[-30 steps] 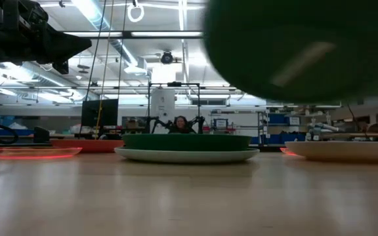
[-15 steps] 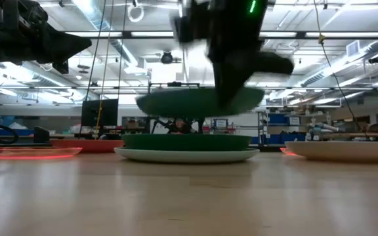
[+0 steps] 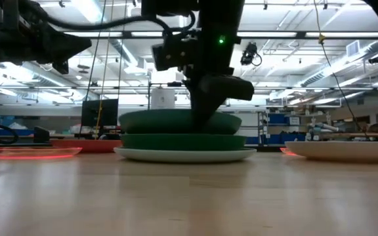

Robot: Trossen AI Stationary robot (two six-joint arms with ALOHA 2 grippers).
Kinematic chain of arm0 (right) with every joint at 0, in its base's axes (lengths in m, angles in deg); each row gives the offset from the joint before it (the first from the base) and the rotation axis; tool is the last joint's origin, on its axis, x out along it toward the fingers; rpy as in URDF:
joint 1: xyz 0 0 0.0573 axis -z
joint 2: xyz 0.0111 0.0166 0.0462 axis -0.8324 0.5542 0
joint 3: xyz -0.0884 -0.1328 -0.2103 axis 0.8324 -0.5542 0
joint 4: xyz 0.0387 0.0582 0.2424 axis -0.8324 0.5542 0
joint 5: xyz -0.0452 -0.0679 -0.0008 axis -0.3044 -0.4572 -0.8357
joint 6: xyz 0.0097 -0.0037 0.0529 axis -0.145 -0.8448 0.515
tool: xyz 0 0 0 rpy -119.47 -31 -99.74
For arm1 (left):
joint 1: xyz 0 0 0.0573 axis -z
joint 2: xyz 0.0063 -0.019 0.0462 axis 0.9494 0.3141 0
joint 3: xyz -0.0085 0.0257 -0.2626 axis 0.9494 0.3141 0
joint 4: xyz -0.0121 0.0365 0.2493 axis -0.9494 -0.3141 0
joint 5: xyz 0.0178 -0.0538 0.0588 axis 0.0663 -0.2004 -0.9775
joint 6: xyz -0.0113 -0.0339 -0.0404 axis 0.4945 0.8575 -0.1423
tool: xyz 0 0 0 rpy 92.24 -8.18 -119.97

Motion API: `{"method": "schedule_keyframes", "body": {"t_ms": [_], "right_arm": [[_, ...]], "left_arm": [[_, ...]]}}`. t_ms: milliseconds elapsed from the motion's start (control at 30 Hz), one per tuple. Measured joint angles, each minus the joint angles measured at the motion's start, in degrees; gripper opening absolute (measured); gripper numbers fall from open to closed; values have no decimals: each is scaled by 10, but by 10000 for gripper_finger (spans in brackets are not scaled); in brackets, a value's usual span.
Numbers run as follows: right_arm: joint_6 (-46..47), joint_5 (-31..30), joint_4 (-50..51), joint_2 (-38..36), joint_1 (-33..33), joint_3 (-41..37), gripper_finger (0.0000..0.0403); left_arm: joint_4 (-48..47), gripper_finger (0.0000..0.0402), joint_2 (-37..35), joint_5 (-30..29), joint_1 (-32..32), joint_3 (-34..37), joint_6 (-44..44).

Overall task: Stack plastic plates
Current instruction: Stack the green plate on top of the dark green plate, then stack the orange plate on top of the green plate

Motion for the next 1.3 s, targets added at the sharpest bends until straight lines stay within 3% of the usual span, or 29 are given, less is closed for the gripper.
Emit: {"method": "schedule_keyframes", "body": {"t_ms": [100,333,467,667,933,1100,1300], "right_arm": [[0,14,-21,0,3,-18,21],[0,-23,-50,0,2,-43,52],[-8,-9,-42,0,-5,-38,76],[-33,-3,-29,0,-28,-14,119],[-34,-22,64,0,-52,90,179],[-17,-39,98,-1,-64,152,200],[9,-42,123,-4,-78,159,197]], "left_arm": [[1,16,0,0,0,0,-5],[44,16,0,0,0,0,-33],[82,16,0,-20,0,-1,27],[50,16,24,-54,-2,-58,25],[-114,16,227,-186,-62,-167,55],[-135,16,373,-191,-109,-211,30],[-165,18,500,-190,-174,-244,71]]}}
